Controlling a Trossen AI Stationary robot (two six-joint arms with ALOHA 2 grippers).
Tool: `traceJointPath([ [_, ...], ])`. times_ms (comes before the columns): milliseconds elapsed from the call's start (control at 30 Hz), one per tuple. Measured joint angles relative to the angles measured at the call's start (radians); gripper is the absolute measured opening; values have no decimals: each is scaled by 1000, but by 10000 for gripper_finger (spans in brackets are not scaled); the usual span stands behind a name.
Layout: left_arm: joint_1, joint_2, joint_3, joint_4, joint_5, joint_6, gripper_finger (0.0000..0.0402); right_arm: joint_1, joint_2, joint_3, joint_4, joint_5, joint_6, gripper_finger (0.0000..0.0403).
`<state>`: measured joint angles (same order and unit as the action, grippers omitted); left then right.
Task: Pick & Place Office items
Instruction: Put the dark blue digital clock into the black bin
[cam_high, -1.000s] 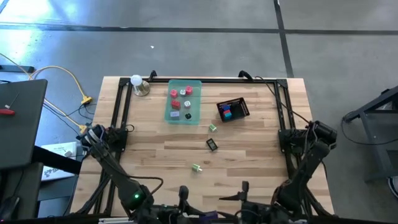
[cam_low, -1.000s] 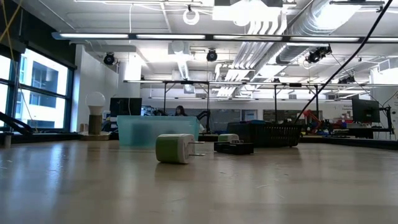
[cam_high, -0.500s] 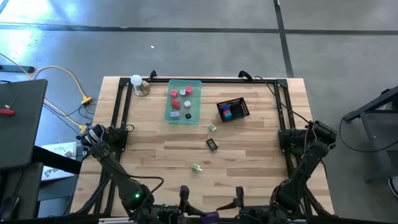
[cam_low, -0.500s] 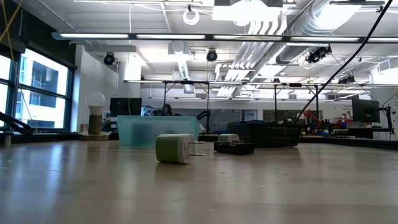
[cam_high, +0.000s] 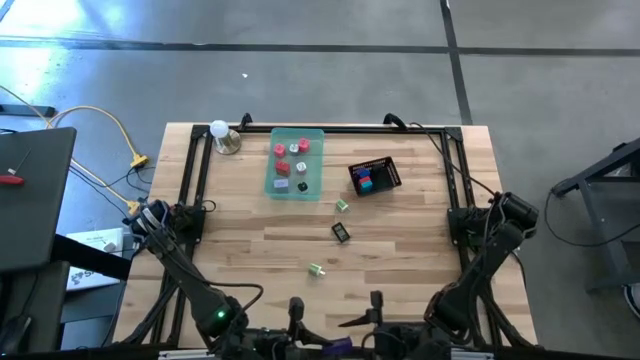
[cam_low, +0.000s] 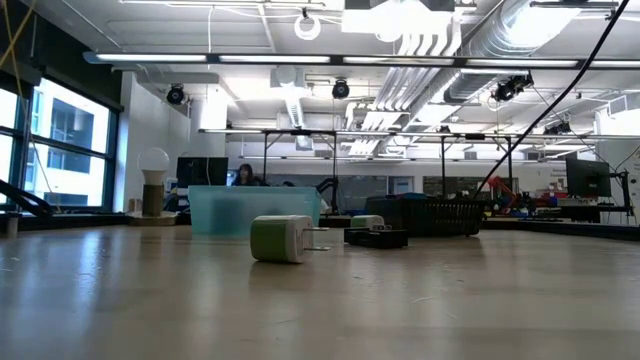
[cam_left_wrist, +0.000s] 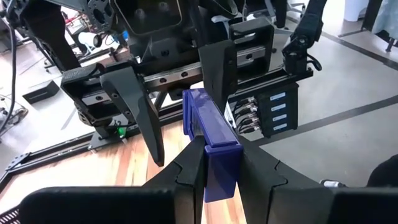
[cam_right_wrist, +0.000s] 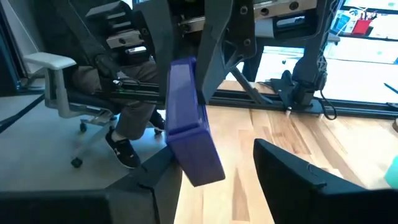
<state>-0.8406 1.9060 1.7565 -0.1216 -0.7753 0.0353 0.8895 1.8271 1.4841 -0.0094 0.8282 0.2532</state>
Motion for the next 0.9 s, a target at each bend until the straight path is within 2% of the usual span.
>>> traceJointPath([
  [300, 0, 0, 0, -19, 2, -11, 62, 48, 0, 0, 31, 68, -109, 175],
  [533, 0, 0, 0, -19, 6, -18, 62, 60, 0, 0, 52, 65, -148, 94],
  [667, -1, 0, 0, -18, 13, -22, 62, 51, 0, 0, 45, 14, -153, 58],
  [767, -3, 1, 0, -18, 13, -22, 62, 43, 0, 0, 45, -32, -149, 58],
  [900, -3, 1, 0, -18, 10, -17, 62, 28, 3, 1, 46, -45, -128, 96],
])
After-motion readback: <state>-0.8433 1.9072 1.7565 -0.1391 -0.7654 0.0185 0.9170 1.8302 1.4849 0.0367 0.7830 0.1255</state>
